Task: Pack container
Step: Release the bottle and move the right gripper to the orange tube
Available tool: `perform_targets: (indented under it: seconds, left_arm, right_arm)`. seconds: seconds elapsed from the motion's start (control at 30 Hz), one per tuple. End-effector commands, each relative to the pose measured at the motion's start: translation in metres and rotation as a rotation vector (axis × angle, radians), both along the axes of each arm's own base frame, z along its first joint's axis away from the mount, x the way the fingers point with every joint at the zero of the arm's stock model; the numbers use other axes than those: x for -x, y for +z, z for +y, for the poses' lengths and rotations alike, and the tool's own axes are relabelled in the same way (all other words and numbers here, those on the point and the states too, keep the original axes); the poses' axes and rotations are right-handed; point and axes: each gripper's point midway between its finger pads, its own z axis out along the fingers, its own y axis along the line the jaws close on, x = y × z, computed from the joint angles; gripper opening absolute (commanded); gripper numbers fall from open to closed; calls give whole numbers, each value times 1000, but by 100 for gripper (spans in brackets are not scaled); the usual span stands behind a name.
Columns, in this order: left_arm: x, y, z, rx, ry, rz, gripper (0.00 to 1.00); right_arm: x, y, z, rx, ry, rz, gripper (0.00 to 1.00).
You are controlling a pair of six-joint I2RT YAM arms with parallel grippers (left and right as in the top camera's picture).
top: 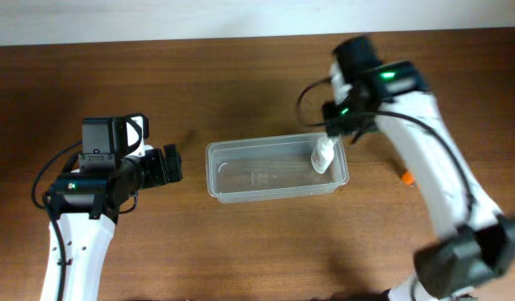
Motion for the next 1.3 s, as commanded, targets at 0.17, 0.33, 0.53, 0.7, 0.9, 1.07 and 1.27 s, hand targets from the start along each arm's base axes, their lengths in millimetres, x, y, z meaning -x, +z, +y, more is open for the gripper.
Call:
perform_targets:
  seconds: [0.17, 0.33, 0.53, 0.7, 0.9, 1.07, 1.27]
  left_arm:
    - [-4, 8, 1, -4, 10, -18, 99]
    - [-4, 8, 1, -5, 10, -18, 99]
    - [-4, 8, 1, -5, 10, -18, 99]
    - [-4, 8, 1, -4, 10, -18, 99]
    - [-4, 8, 1, -4, 10, -18, 99]
    - [-4, 8, 1, -4, 10, -18, 99]
    - [-4, 8, 1, -4, 10, -18, 99]
  right_arm:
    - [21, 65, -128, -3, -467, -132, 89]
    - [45, 5, -181, 8, -626, 67, 91]
    - [65, -61, -202, 13, -689, 207, 90]
    - [65, -82, -205, 12, -677, 211, 89]
    - [65, -89, -199, -18, -666, 221, 70]
    - [69, -95, -193, -40, -662, 244, 58]
    - [67, -95, -191, -57, -654, 242, 55]
